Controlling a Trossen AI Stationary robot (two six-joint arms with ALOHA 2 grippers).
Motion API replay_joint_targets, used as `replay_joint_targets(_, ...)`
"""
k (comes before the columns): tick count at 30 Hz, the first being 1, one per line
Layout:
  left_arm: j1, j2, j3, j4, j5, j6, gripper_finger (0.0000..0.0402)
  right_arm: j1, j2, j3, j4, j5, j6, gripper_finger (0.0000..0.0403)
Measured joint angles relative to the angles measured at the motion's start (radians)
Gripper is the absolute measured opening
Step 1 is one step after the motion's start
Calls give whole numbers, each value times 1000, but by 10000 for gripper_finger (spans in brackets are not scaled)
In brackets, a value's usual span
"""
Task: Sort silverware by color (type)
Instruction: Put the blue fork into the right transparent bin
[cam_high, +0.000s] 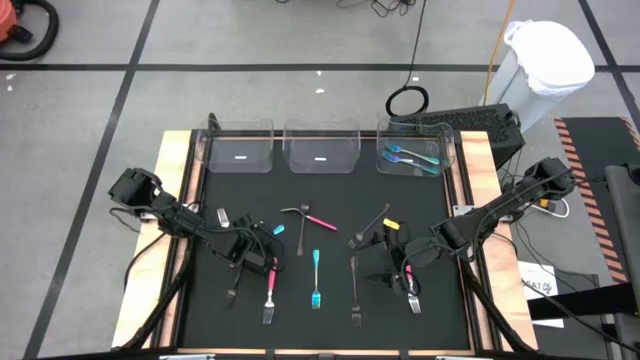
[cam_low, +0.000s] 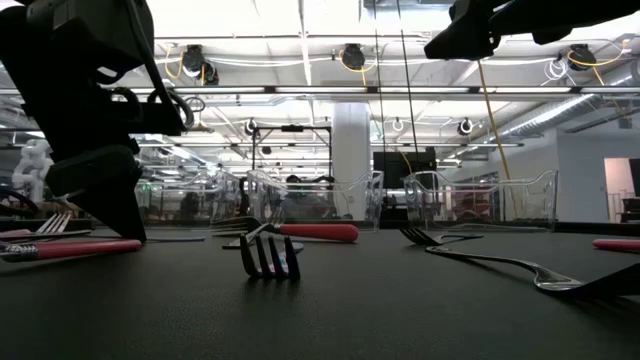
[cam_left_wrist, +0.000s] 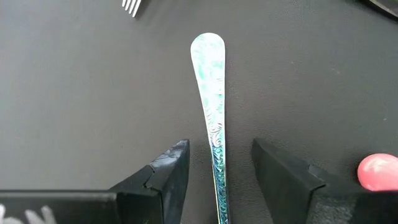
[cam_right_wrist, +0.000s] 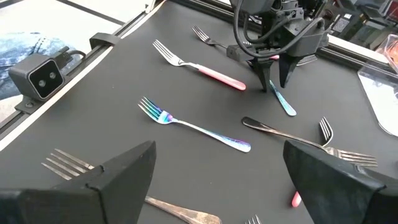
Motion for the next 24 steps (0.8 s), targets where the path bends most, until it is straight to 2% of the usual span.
replay_joint_targets(4, -4, 1, 0, 5, 13, 19, 158, 0, 0, 0, 0, 0, 0, 348)
replay_joint_targets(15, -4, 2, -1, 13, 41, 49, 17, 0, 0, 0, 0, 0, 0, 348)
replay_joint_targets(24, -4, 2, -1, 15, 26, 51, 16, 0, 0, 0, 0, 0, 0, 348)
